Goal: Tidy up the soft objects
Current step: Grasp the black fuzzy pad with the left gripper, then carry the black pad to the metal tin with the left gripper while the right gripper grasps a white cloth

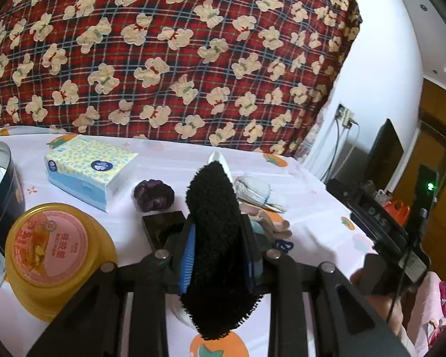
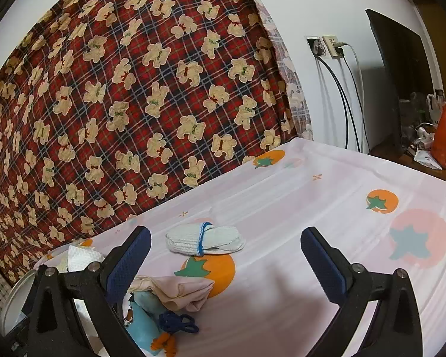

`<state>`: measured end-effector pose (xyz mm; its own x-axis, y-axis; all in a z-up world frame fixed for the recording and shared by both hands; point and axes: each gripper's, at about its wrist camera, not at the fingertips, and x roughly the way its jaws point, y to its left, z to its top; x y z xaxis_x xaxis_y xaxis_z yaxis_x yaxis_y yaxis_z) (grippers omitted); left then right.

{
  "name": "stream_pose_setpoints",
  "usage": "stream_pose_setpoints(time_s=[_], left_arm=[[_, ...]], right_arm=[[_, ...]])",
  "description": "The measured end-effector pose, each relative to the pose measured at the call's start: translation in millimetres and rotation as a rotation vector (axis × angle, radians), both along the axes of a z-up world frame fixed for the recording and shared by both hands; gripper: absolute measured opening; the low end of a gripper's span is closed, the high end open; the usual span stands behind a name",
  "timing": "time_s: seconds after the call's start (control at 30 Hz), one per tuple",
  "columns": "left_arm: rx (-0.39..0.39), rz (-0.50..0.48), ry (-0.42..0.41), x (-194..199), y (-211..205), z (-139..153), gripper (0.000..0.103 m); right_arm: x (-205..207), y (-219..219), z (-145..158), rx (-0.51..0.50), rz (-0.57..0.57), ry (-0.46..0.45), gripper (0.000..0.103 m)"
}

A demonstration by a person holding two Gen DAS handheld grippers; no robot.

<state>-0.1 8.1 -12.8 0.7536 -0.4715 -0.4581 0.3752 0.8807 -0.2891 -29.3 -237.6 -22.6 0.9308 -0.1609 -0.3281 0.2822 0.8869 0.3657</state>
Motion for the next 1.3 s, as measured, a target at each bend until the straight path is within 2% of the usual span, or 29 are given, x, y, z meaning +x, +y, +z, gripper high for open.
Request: stream_pose_setpoints(time_s=[0.13, 0.23, 0.33, 0.4, 0.47, 0.53, 0.6, 0.77, 0.8, 0.9, 1.17, 1.3], left_arm=[[-0.007, -0.028, 0.013, 0.5, 4.8, -3.1, 0.026], [-0.044, -0.058, 0.012, -3.7, 9.8, -8.2, 0.026], [-0.064, -0.062, -0.004, -10.1, 13.3, -8.6, 0.026], [-0.076, -0.07, 0.002, -11.2, 13.7, -10.0, 0.026], [-0.082, -0.078, 0.003, -11.8, 12.9, -10.3, 0.026], [-0.076, -0.094, -0.007, -14.1, 10.1, -9.0, 0.026], [-0.065, -0.105, -0.018, -17.0, 8.0, -7.8, 0.026], [-0.047, -0.143, -0.032, -21.0, 1.8, -6.3, 0.026], [-0.042, -0.153, -0.035, -21.9, 0.0, -5.9, 0.026], [-0.026, -0.181, -0.04, -24.4, -5.3, -5.1, 0.026], [0.032, -0.101, -0.032, -23.6, 4.3, -5.9, 0.026], [0.051, -0.058, -0.033, -26.2, 19.2, -5.5, 0.026]], right_arm=[[-0.7, 1.1, -1.2, 0.028, 0.063, -0.021, 0.102], [8.9, 5.7, -3.2, 0.102, 0.22, -0.021, 0.102], [17.2, 17.1, -5.1, 0.193, 0.464, -0.043, 0.102], [26.1, 28.2, -8.3, 0.201, 0.53, 0.0, 0.102], [38.0, 36.9, -14.1, 0.226, 0.589, 0.061, 0.099], [47.0, 39.3, -19.7, 0.279, 0.638, 0.102, 0.086], [52.4, 40.7, -24.6, 0.331, 0.682, 0.131, 0.081], [58.9, 42.7, -37.5, 0.478, 0.81, 0.128, 0.08], [59.0, 43.2, -40.2, 0.5, 0.824, 0.134, 0.076], [60.4, 43.8, -45.2, 0.515, 0.833, 0.166, 0.028], [50.5, 31.8, -30.8, 0.383, 0.655, 0.109, 0.026], [45.1, 33.7, -24.4, 0.313, 0.622, 0.095, 0.026]])
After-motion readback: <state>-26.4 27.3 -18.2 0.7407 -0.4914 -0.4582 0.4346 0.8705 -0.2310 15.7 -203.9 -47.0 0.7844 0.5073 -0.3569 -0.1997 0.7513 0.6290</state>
